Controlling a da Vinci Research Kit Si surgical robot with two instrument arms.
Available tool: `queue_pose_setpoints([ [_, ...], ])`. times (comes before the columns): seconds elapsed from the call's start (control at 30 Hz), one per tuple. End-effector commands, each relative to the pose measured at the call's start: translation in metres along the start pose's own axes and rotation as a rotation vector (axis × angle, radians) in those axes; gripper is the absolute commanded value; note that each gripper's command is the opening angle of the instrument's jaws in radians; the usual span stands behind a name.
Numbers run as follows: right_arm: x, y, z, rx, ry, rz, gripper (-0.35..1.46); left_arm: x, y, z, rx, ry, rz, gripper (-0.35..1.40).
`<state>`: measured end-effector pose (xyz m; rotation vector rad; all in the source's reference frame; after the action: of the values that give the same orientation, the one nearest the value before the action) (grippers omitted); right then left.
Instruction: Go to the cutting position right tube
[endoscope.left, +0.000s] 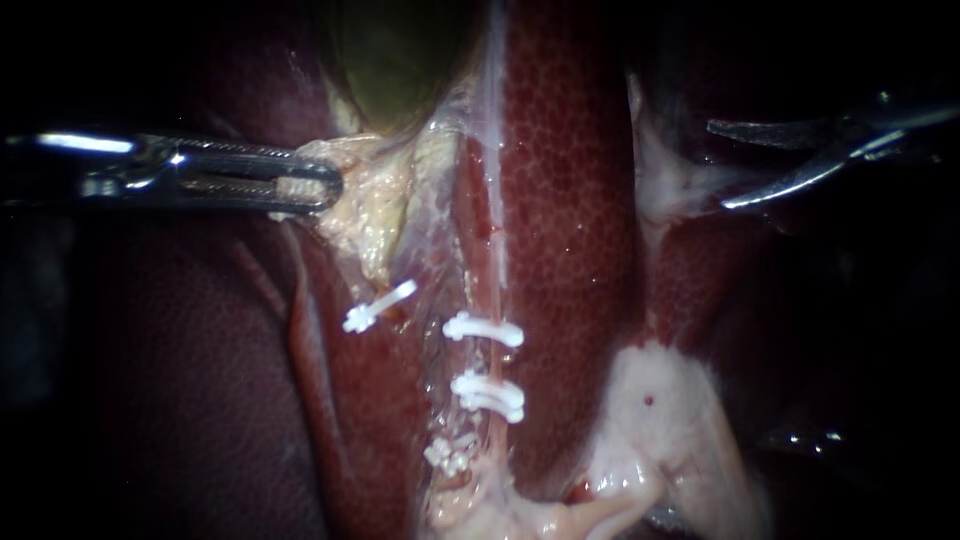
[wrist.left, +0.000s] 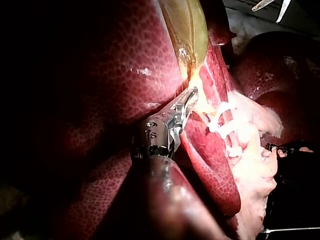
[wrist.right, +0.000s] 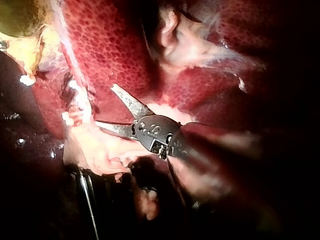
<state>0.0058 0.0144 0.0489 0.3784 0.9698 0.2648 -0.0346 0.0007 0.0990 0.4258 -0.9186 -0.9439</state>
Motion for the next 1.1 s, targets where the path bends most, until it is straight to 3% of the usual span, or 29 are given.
queue_pose_setpoints([
  [0.03,0.0,0.0,0.0001,0.001,0.0,-0.001,1.34,0.0,0.0001,-0.0001,-0.001,0.0,-0.001,-0.35],
  [0.17,-0.0003,-0.0004,0.0006,-0.002,0.0,-0.004,1.36,0.0001,0.0005,-0.0003,-0.005,-0.001,0.003,-0.35],
  [0.3,-0.0018,-0.0017,0.0016,-0.012,0.002,-0.015,1.34,0.0001,0.0005,-0.0003,-0.009,-0.002,0.001,-0.35],
  [0.67,-0.0057,-0.0042,0.0064,0.067,-0.083,-0.003,1.33,0.0001,0.0005,-0.0004,-0.012,-0.002,0.0,-0.35],
  [0.93,-0.0077,-0.0049,0.0095,0.104,-0.085,0.035,1.29,0.0002,0.0005,-0.0005,-0.013,-0.003,-0.001,-0.35],
  [1.1,-0.0094,-0.0061,0.0122,0.141,-0.097,0.065,1.29,0.0002,0.0006,-0.0007,-0.013,-0.003,-0.001,-0.35],
])
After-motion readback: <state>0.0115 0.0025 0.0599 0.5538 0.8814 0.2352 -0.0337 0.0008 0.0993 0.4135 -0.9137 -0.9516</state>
